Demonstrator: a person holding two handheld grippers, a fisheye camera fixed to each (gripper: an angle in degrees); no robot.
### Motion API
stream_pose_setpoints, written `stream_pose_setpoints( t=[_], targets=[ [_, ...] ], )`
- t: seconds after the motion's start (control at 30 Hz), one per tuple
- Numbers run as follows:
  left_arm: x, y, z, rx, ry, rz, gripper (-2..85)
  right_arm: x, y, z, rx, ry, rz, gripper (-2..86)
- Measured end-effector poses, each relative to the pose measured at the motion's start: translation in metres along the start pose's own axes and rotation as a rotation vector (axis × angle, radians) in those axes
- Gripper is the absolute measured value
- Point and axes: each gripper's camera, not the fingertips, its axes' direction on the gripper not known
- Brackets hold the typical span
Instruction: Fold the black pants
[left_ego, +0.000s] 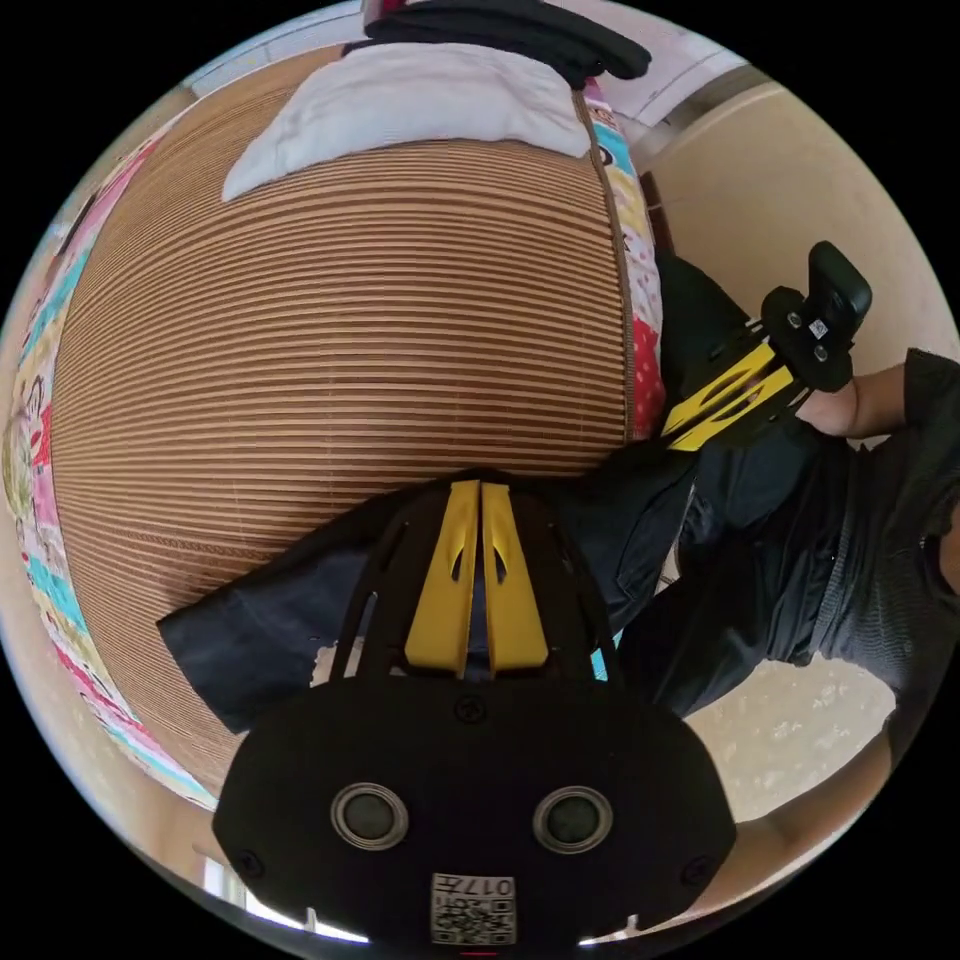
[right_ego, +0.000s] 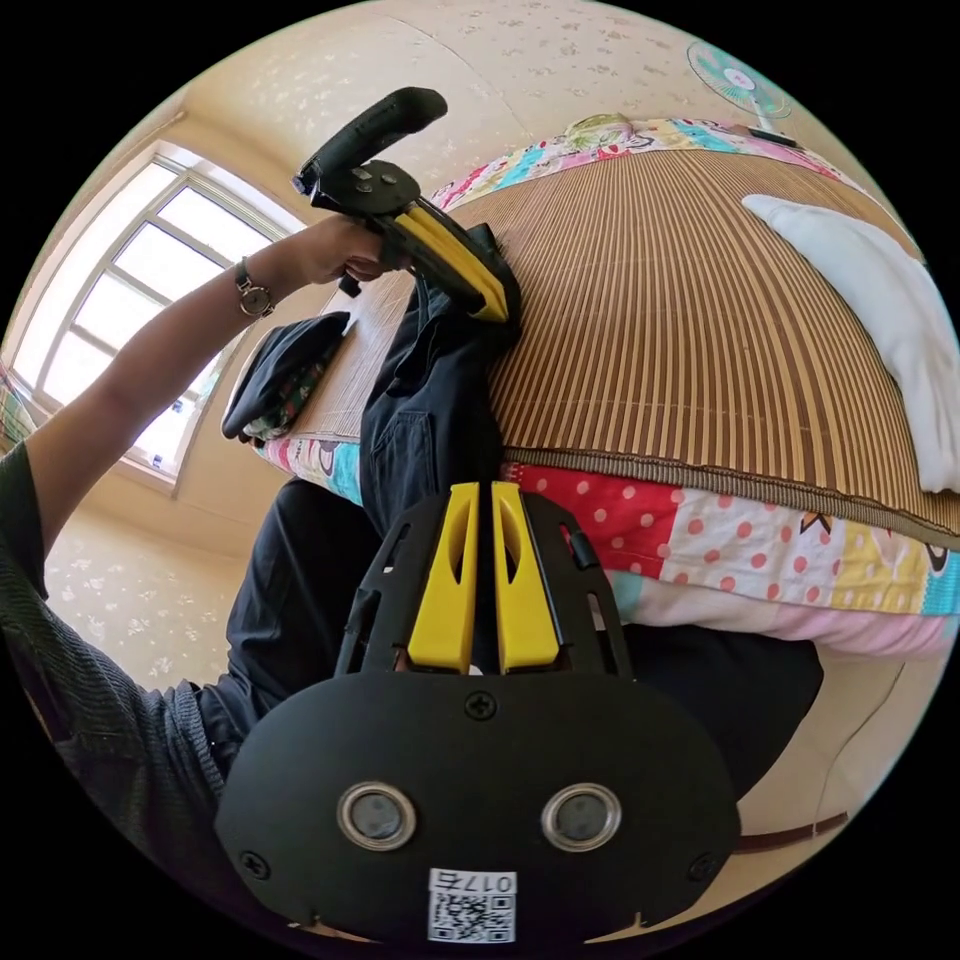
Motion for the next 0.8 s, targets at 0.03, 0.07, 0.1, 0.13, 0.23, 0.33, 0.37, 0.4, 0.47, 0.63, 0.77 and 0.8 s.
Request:
stream_pose_setpoints(
  t=[0.03,0.07,0.1,0.13,0.23,0.33,0.37,0.4,0.47,0.63,0.77,0.8],
  targets=[
    [0.001,0.007,-0.003,0.043,0.015,-0.021,-0.6,-0.002,0.000,0.001,-0.007,0.004,-0.006,2.7],
    [0.004,0.012,-0.006,0.068,0.014,-0.022,-0.2,-0.003,-0.001,0.002,-0.011,0.003,-0.008,2.7],
    [0.006,0.013,-0.007,0.072,0.008,-0.013,0.1,-0.004,-0.001,0.003,-0.020,0.004,-0.010,2.7],
    [0.011,0.013,-0.008,0.064,-0.021,0.005,1.7,-0.007,-0.002,0.005,-0.027,0.010,-0.012,2.7],
    [0.023,-0.002,-0.004,-0.042,-0.138,0.064,8.2,-0.015,-0.002,0.008,-0.042,0.038,-0.027,2.7],
    [0.037,-0.026,0.004,-0.189,-0.195,0.181,11.2,-0.022,-0.001,0.012,-0.050,0.060,-0.033,2.7],
    [0.045,-0.035,0.010,-0.243,-0.207,0.235,11.3,-0.023,-0.001,0.012,-0.051,0.062,-0.032,2.7],
    [0.048,-0.039,0.014,-0.271,-0.209,0.262,11.2,-0.024,-0.001,0.013,-0.052,0.062,-0.029,2.7],
    [0.061,-0.049,0.030,-0.377,-0.191,0.348,9.9,-0.024,0.000,0.014,-0.054,0.057,-0.024,2.7],
    [0.078,-0.044,0.045,-0.457,-0.199,0.391,7.4,-0.022,0.003,0.016,-0.049,0.021,-0.003,2.7],
    [0.098,-0.007,0.037,-0.356,-0.324,0.397,0.8,-0.015,0.012,0.012,0.005,-0.035,0.043,2.7],
    [0.100,0.000,0.034,-0.319,-0.337,0.378,0.4,-0.015,0.018,0.009,0.042,-0.045,0.057,2.7]
  ],
)
